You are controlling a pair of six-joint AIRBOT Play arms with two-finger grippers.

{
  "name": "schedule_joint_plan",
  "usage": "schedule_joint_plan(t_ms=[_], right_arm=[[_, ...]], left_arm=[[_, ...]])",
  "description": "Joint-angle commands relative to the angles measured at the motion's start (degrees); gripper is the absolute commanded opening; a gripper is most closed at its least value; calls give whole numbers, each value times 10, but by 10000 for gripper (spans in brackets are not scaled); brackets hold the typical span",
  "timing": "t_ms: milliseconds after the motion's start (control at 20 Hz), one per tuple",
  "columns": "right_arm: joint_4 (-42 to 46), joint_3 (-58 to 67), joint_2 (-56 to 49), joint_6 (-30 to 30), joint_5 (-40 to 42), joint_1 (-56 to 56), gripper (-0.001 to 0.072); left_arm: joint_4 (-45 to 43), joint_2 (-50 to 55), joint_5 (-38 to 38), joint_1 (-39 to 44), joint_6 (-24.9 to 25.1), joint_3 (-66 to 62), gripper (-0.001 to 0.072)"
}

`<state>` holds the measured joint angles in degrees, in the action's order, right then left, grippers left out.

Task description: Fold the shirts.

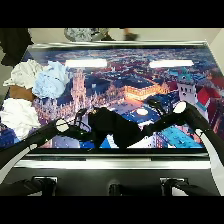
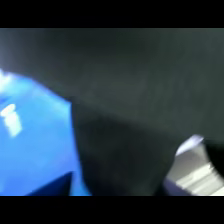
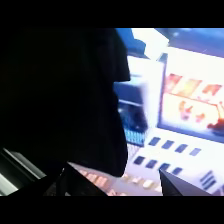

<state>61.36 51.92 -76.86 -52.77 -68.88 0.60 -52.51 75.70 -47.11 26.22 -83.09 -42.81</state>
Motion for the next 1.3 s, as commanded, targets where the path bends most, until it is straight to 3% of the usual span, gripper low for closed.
schedule_joint_plan(t_ms=[0,50,200,250,300,350,550,750,900,1000,1250], right_arm=[[-10,-6,-22,-21,29,0,711],[-21,-6,-38,-21,25,0,710],[-85,-6,-95,-16,-2,0,681],[-102,-6,-110,-11,-13,0,541],[-115,-6,-114,2,-19,0,188],[-115,-1,-109,16,-23,0,43],[-35,97,-28,41,-15,-1,42],[101,314,129,34,58,-1,42],[176,430,242,-25,111,-1,42],[178,455,304,-37,85,-1,42],[204,455,378,-79,-14,-1,42]], left_arm=[[35,10,49,4,2,4,130],[35,10,47,4,2,4,31],[35,7,45,4,6,4,29],[35,5,43,4,6,4,29],[35,2,35,3,6,2,29],[25,0,18,-1,11,-6,28],[-143,-44,-101,-43,11,-114,26],[-336,-155,-164,-81,-54,-321,26],[-350,-234,-146,-97,-87,-487,27],[-347,-270,-102,-96,-87,-548,27],[-339,-329,-108,-96,-87,-565,26]])
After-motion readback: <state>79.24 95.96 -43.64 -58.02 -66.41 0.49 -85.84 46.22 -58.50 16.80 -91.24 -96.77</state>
